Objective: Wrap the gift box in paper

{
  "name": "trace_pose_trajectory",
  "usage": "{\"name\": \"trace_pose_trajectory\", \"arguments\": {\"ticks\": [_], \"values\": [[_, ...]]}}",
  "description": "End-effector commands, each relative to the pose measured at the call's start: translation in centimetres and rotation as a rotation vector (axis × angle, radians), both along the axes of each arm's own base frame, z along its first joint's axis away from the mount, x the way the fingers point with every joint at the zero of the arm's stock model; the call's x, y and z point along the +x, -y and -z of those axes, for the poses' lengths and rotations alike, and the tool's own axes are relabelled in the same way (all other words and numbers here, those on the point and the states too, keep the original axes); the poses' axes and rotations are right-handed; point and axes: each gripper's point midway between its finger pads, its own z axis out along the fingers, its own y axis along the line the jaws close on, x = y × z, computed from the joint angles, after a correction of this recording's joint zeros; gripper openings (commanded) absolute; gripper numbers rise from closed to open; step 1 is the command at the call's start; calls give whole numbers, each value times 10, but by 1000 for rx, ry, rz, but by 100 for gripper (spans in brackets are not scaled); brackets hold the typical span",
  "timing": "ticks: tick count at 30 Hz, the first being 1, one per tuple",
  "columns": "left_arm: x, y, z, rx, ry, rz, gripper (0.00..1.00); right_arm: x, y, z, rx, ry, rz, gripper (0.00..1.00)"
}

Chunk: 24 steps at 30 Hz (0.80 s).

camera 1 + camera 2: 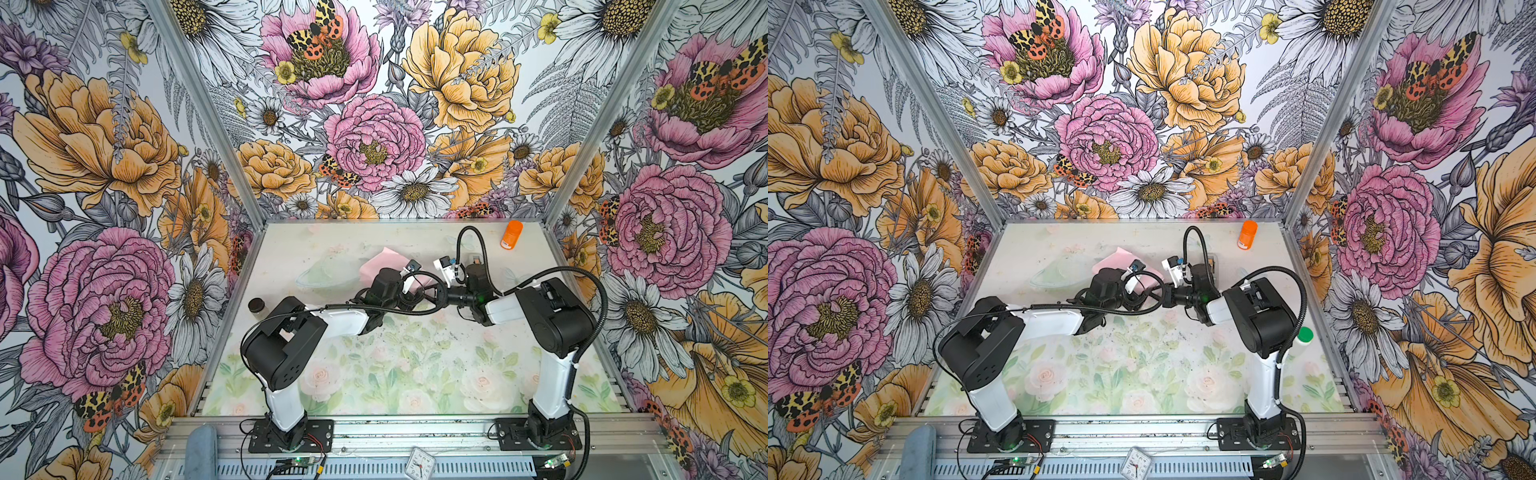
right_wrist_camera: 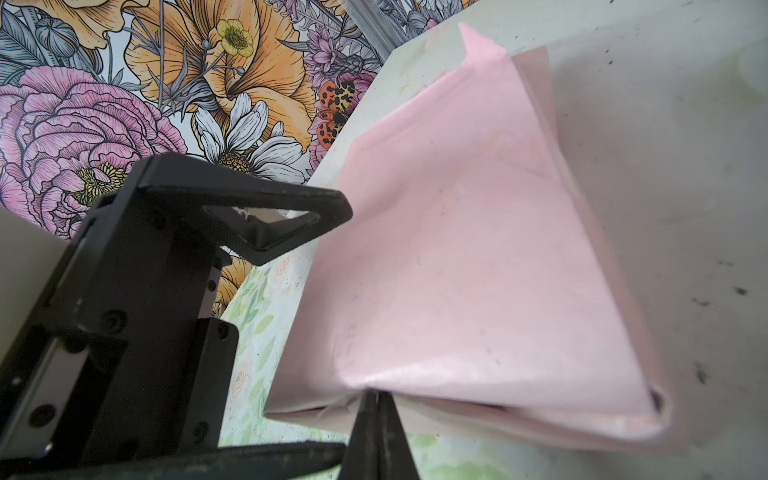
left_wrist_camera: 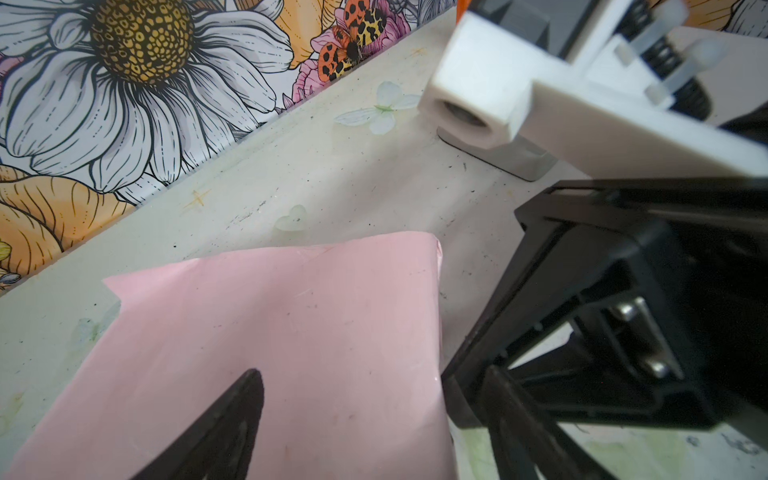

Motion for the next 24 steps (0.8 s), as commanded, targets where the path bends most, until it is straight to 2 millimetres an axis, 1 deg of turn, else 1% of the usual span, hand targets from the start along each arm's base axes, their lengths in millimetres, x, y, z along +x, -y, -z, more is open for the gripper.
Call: {"name": "trace_pose_trajectory", "arguments": {"ticks": [1,8,14,23,24], "values": [[8,-2,-1,-5,-10,-27,83,-1,-4,3,4,17,-6,0],[13,-3,-4,-20,-8,-44,76,-1,-4,4,4,16,-7,0],[18,-4,-5,-39,-13,-60,65,-1,-3,4,4,16,-7,0],[21,-8,-6,-52,-19,-77,60,-2,-3,6,3,14,-7,0],[21,-8,13,-27,-48,-79,60,-2,-3,6,3,14,-6,0]]}}
